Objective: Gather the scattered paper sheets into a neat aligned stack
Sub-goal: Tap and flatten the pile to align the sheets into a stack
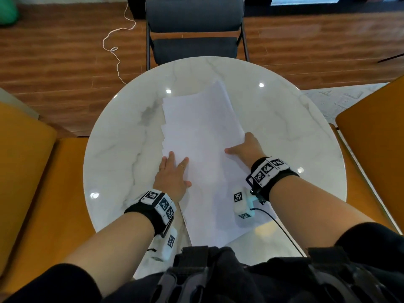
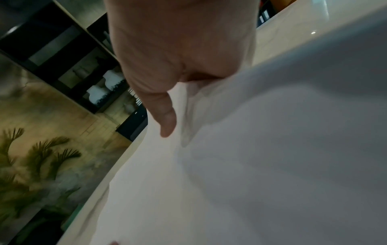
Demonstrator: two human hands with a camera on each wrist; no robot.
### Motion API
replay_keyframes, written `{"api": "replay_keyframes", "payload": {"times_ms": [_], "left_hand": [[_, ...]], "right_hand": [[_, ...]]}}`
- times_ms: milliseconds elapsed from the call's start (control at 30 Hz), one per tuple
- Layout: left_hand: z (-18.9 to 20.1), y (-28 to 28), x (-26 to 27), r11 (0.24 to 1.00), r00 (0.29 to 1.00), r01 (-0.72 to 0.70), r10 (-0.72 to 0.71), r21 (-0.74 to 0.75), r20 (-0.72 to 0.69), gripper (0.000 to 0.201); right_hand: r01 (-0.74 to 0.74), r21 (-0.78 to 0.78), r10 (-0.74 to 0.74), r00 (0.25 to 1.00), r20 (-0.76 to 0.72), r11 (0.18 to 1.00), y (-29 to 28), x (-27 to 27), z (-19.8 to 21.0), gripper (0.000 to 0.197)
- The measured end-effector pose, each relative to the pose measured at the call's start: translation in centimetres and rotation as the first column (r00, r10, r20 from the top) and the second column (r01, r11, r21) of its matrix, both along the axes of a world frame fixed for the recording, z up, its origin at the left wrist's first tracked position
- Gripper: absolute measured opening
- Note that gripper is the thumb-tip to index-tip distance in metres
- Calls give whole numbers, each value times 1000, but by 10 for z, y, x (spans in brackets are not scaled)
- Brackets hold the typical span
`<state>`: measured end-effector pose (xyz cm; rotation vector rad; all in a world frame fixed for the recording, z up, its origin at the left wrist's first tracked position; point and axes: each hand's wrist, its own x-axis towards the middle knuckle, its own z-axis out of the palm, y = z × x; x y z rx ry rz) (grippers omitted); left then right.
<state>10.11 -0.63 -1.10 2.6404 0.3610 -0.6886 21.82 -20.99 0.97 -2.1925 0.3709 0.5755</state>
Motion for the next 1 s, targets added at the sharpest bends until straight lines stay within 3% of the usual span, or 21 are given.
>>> {"api": "replay_keyframes", "payload": {"times_ms": [33,100,167,267,367,433,500,600,700,833,900,967,1000], "left_hand": [[0,0,0,1000,1000,2,-2,2,-1,74],[0,1,0,1000,1000,10,-10,4,-4,74],[0,1,0,1000,1000,21,-21,3,-12,73],[0,2,0,999,999,36,-36,7,-8,72],[-1,2,0,999,999,44,-44,13,-8,72],[-1,2,0,999,999,46,-46,18,-10,72],[-1,2,1,999,999,49,-48,18,-10,72],[0,2,2,998,998,60,-59,24,-9,72],[0,1,2,998,998,61,-61,27,-10,72],[-1,2,2,997,998,65,-65,37,-11,72],[-1,2,3,997,998,66,-66,38,-10,71],[-1,2,3,997,998,69,-69,40,-10,71],[-1,2,2,996,997,72,-72,43,-9,71]], "right_hand": [[68,115,-68,998,-7,991,-1,2,1,74],[147,196,-137,989,-62,970,-4,9,2,86],[128,157,-112,988,-107,979,-8,19,-2,96],[-18,50,26,987,-156,999,-16,29,-20,104],[-77,51,84,985,-153,996,-19,33,-15,101],[-39,95,54,986,-158,995,-19,32,-3,105],[2,136,25,981,-194,991,-27,40,-16,95],[33,165,10,966,-257,986,-24,32,10,91],[41,182,19,948,-317,982,-17,26,20,47],[-40,146,81,954,-289,989,-10,31,-2,83],[-118,19,118,955,-274,993,3,25,10,90],[-238,-260,184,959,-214,936,13,21,20,82],[-237,-315,190,966,-173,919,16,22,21,77]]}}
